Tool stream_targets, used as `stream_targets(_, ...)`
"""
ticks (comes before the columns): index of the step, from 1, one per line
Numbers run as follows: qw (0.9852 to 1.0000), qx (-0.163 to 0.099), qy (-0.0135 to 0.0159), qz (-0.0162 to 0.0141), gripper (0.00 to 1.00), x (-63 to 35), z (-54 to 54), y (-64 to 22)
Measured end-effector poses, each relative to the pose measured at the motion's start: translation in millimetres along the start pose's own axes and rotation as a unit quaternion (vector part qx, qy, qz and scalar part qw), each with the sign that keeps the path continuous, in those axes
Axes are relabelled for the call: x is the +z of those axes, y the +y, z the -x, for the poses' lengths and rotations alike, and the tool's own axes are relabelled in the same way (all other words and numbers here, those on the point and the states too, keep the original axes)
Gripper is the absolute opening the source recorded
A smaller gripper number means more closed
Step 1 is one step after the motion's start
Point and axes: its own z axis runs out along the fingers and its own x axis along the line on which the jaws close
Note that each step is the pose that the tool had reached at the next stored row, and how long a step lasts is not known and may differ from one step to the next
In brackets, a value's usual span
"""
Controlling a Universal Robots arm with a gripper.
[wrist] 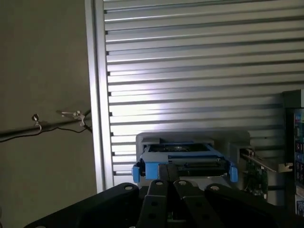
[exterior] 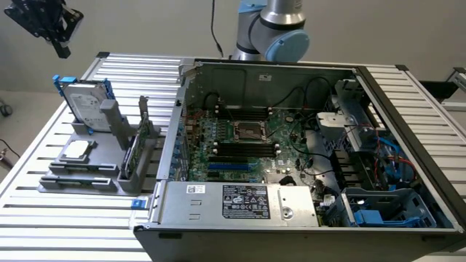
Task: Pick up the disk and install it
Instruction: 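Reach for the disk, then pick up the disk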
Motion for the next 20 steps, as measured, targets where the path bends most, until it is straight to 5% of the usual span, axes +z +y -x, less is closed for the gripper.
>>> stream_targets(6, 0.9995, -0.029, 0.0002, -0.0142, 0.11, 1.7, -2.9, 3.1)
stream_targets(9, 0.9989, -0.043, 0.0002, -0.0182, 0.11, 2.5, -3.2, 4.5)
stream_targets(13, 0.9986, -0.049, -0.0023, -0.0197, 0.11, 3.0, -6.3, 5.7)
stream_targets(20, 0.9985, -0.052, -0.0024, -0.0199, 0.11, 3.0, -6.5, 5.8)
